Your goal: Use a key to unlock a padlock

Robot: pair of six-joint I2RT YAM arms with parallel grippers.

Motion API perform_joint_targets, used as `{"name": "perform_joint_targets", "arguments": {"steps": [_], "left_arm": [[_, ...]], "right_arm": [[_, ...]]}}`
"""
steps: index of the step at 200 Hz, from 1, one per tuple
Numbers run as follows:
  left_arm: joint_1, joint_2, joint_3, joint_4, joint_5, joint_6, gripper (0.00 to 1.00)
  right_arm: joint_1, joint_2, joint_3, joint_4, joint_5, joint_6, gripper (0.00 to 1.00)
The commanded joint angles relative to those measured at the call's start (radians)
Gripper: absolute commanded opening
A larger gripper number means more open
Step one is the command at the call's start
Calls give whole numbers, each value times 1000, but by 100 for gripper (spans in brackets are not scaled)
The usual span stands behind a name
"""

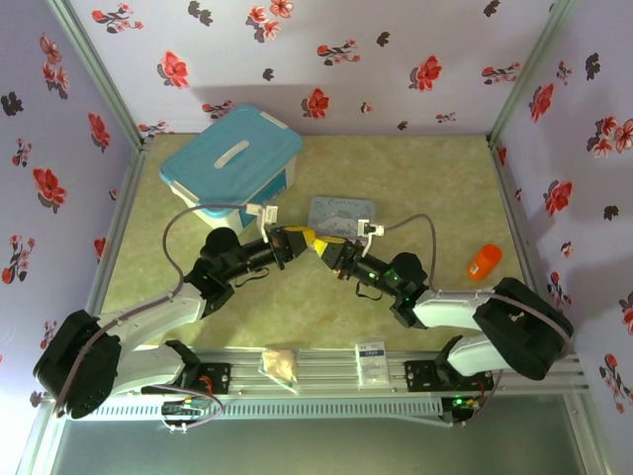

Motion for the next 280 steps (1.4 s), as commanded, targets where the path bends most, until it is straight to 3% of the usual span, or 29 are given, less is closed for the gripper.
{"name": "perform_joint_targets", "arguments": {"steps": [1,18,29,42,65,94,120,138,165,189,243,280], "left_arm": [[5,-1,-14,33,8,-6,0],[7,-8,-18,22,1,-1,0],[9,-14,-18,16,-5,3,19],[15,-26,-19,2,-21,6,35],[29,-69,-11,-76,-97,26,75],[48,-119,31,-274,-235,93,99],[47,-91,140,-530,-341,155,100],[48,-15,214,-659,-356,196,100],[35,92,203,-596,-309,168,93],[-14,207,205,-546,-278,145,86],[-109,496,314,-534,-284,138,77],[-170,623,410,-579,-330,172,72]], "right_arm": [[15,11,35,47,-21,-6,4],[16,7,29,46,-16,-9,1],[17,-1,18,46,-5,-12,0],[16,-13,2,46,12,-17,0],[9,-20,-26,46,46,-12,0],[-17,-10,-52,-24,135,19,0],[-32,-47,-54,-256,238,17,0],[-32,-109,-35,-500,340,3,0],[-32,-237,-35,-795,506,4,0],[-33,-338,-36,-997,580,-16,0],[-73,-535,-70,-1261,578,-57,0],[-82,-657,-116,-1333,584,-44,0]]}}
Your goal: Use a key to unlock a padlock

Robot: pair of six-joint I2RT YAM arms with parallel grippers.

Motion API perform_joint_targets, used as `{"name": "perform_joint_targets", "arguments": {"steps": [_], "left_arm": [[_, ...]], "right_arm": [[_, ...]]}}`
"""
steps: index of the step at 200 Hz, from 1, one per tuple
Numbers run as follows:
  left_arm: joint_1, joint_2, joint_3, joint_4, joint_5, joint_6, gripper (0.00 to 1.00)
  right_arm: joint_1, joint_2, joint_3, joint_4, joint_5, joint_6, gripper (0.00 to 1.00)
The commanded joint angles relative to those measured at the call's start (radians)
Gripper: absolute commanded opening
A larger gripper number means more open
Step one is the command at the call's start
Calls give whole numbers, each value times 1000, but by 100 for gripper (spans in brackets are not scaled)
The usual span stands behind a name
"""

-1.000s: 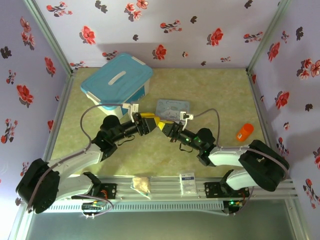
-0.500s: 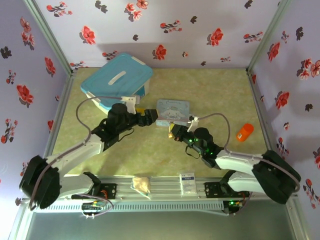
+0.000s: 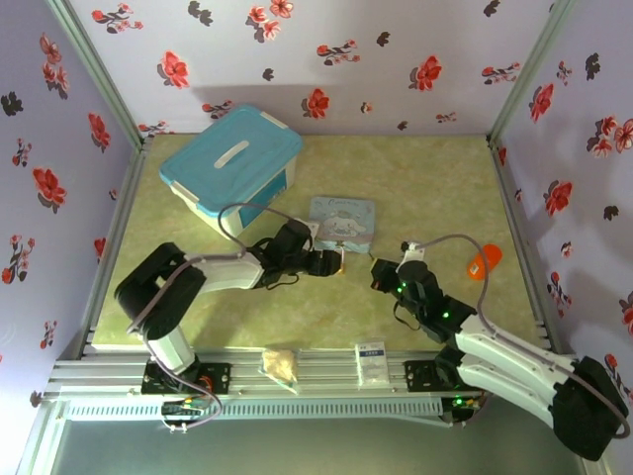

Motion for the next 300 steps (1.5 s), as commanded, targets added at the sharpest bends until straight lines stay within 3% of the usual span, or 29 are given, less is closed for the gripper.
{"name": "perform_joint_targets", "arguments": {"steps": [1,53,85,100,116,137,173,242,300], "left_arm": [[-43,48,72,-37,-35,31,72],[-48,144,156,-116,-66,3,72],[-52,173,184,-136,-58,-3,55],[-53,171,174,-124,-59,-11,52],[-59,171,169,-114,-50,-19,40],[-68,154,155,-97,-58,-22,36],[-70,130,93,14,-64,-67,27],[-69,126,36,142,-68,-150,18],[-69,100,-133,517,-115,-381,7]], "right_arm": [[-8,-55,-36,-105,34,-11,0],[-10,-75,-78,-81,10,13,0],[-10,-75,-73,-88,5,8,0],[-10,-79,-77,-90,6,13,0],[-10,-79,-93,-73,7,27,0],[-9,-53,-127,0,-14,65,0],[-10,70,-186,231,-117,140,0],[-10,307,-168,467,-233,188,0],[-77,451,-151,626,-434,307,0]]}}
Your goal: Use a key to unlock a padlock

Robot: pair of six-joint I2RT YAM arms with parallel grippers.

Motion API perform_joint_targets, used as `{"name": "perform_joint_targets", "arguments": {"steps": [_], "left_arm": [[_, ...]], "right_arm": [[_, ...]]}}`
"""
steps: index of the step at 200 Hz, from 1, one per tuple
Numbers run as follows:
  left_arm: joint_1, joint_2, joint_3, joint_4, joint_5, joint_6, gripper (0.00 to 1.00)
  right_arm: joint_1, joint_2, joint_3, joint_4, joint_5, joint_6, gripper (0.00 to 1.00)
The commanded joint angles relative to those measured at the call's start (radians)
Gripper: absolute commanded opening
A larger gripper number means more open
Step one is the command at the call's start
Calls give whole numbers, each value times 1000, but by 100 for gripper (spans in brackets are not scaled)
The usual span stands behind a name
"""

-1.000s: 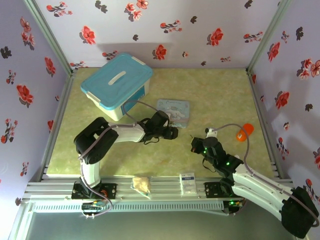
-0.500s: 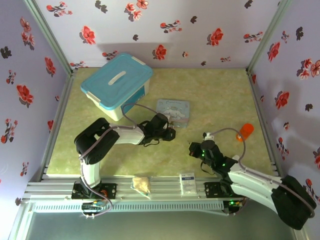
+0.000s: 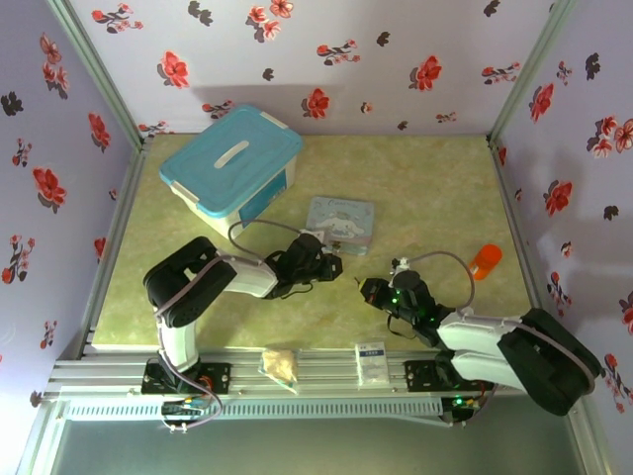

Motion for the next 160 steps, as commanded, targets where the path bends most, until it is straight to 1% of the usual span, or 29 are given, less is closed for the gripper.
{"name": "perform_joint_targets", "arguments": {"steps": [1,18,42,102,117,139,160], "left_arm": [[-6,-32,-55,193,-44,-129,7],[-6,-43,-83,252,-63,-161,6],[-7,-44,-106,316,-70,-205,6],[-9,20,-154,547,-68,-353,3],[-9,19,-158,556,-69,-386,3],[-8,26,-149,554,-65,-396,3],[-8,54,-155,601,-64,-429,2]], "right_arm": [[-21,53,22,116,-113,72,0],[-21,104,47,147,-151,97,0],[-21,175,62,224,-173,145,0],[-21,266,45,354,-171,192,0],[-27,285,42,391,-176,218,0],[-41,326,46,459,-195,244,0],[-44,385,56,517,-204,258,0]]}}
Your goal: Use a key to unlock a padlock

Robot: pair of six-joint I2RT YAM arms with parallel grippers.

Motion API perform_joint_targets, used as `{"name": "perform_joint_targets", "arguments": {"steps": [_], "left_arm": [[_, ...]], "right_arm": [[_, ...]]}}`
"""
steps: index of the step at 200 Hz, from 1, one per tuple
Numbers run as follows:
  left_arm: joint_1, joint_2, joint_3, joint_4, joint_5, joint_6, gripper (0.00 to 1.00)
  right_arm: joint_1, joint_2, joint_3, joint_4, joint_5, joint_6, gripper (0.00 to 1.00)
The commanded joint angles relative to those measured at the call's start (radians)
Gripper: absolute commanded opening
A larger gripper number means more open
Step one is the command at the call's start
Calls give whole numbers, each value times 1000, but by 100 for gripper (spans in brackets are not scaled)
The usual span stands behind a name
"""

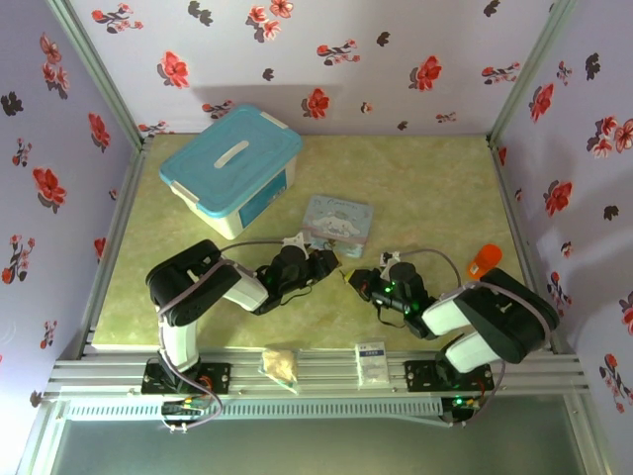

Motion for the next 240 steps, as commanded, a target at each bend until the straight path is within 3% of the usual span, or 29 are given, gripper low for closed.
{"name": "perform_joint_targets", "arguments": {"steps": [1,36,60,240], "left_arm": [[-5,32,5,147,-13,-48,2],[-7,27,-1,146,-16,-44,2],[-8,31,-3,147,-28,-39,2],[-8,52,5,178,-17,-66,2]], "right_arm": [[-9,57,10,125,-26,42,0],[-29,217,-11,364,-43,90,0],[-29,259,-5,363,-57,63,0],[-31,174,-11,363,-9,13,0]]}}
